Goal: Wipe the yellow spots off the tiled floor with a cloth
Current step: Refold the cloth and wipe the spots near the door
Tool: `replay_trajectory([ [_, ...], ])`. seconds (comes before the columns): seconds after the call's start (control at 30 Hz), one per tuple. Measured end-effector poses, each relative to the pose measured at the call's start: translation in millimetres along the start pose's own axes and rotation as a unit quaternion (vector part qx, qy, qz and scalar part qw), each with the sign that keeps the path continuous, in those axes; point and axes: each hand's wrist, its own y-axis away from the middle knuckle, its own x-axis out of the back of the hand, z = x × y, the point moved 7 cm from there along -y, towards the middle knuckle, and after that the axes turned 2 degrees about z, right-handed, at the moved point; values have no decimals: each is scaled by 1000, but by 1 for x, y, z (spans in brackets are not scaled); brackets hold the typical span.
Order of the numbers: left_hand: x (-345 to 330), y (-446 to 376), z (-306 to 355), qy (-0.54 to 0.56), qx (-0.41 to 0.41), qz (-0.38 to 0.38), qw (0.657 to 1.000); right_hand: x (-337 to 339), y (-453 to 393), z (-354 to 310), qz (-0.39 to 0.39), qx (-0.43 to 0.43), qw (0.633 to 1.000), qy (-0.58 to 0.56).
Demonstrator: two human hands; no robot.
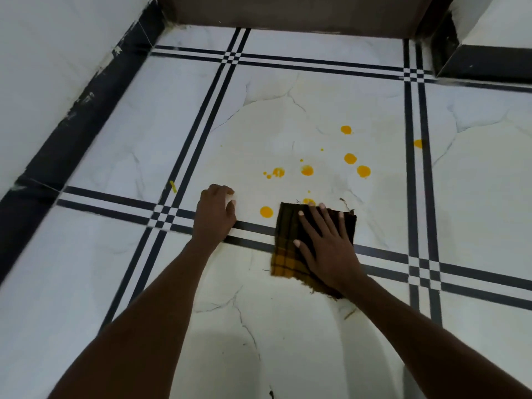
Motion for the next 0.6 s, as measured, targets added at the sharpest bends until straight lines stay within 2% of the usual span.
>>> replay_trajectory([
  [0.07, -7, 5, -9, -61, -39, 14, 997, 1, 2, 4, 15, 16, 999, 38],
  [0.17, -21, 14, -16, -69, -43, 16, 997, 8, -22, 19, 38, 7, 998, 56],
  [0.3, -27, 24, -15, -86, -40, 47, 994, 17, -99, 51, 72, -83, 993, 51],
  [0.4, -28, 21, -17, -73, -29, 50, 996, 16, -161, 45, 66, -131, 989, 22],
  [0.47, -27, 22, -17, -67, -26, 49, 996, 14, -177, 14, 58, -70, 996, 19],
  [0.6, -28, 21, -18, -71, -20, 38, 997, 5, -126, -35, 17, 166, 984, 56],
])
